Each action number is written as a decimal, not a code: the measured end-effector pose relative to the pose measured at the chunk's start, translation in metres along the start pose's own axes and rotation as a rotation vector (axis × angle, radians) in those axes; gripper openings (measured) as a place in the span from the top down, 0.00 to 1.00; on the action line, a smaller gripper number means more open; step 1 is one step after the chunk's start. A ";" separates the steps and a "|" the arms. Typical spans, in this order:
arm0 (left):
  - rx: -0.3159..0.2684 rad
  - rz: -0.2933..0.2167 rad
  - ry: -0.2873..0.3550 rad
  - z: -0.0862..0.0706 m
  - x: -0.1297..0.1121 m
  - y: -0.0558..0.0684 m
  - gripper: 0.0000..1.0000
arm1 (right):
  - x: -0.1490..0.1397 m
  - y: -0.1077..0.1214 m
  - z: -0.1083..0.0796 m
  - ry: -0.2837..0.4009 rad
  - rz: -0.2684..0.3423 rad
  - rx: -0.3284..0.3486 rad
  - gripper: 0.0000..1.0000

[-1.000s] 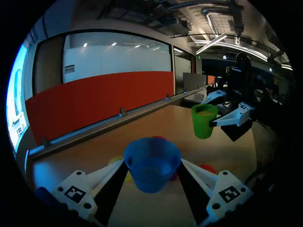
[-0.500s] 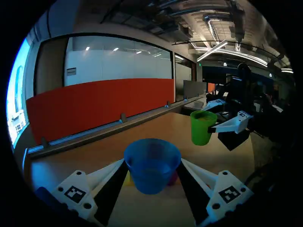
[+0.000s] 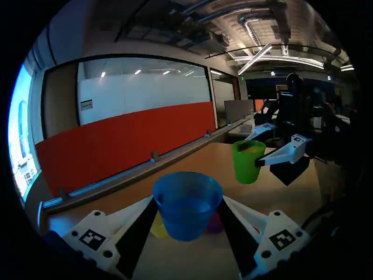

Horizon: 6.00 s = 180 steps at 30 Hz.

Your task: Pour water

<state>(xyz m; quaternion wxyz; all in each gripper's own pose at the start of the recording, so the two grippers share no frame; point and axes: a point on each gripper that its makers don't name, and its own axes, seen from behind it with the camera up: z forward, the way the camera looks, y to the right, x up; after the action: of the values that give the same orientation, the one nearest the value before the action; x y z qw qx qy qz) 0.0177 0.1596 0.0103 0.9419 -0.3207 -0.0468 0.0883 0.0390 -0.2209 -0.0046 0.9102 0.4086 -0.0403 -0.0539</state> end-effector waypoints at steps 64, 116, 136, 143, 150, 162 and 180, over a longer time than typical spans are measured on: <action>0.093 0.609 0.071 0.008 0.093 0.017 0.15 | -0.014 -0.073 0.038 0.002 0.032 0.204 0.09; 0.141 0.908 0.067 0.022 0.110 0.035 0.15 | -0.012 -0.072 0.042 0.010 0.015 0.213 0.10; 0.154 0.973 0.070 0.025 0.115 0.040 0.15 | -0.010 -0.068 0.039 0.016 0.013 0.206 0.10; 0.161 1.000 0.073 0.022 0.119 0.042 0.15 | -0.010 -0.067 0.039 0.017 0.008 0.203 0.10; 0.165 1.032 0.074 0.022 0.120 0.045 0.15 | -0.007 -0.068 0.038 0.023 0.013 0.207 0.10; 0.172 1.076 0.071 0.021 0.121 0.046 0.15 | -0.007 -0.067 0.037 0.025 0.009 0.205 0.10; 0.190 1.149 0.086 0.022 0.132 0.048 0.15 | -0.005 -0.066 0.035 0.029 0.002 0.202 0.10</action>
<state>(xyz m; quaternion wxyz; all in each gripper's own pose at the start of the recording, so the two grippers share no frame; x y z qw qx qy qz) 0.1372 0.2364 0.0025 0.7686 -0.2122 0.1809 0.5757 0.0259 -0.2899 -0.0311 0.8649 0.4990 -0.0327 -0.0429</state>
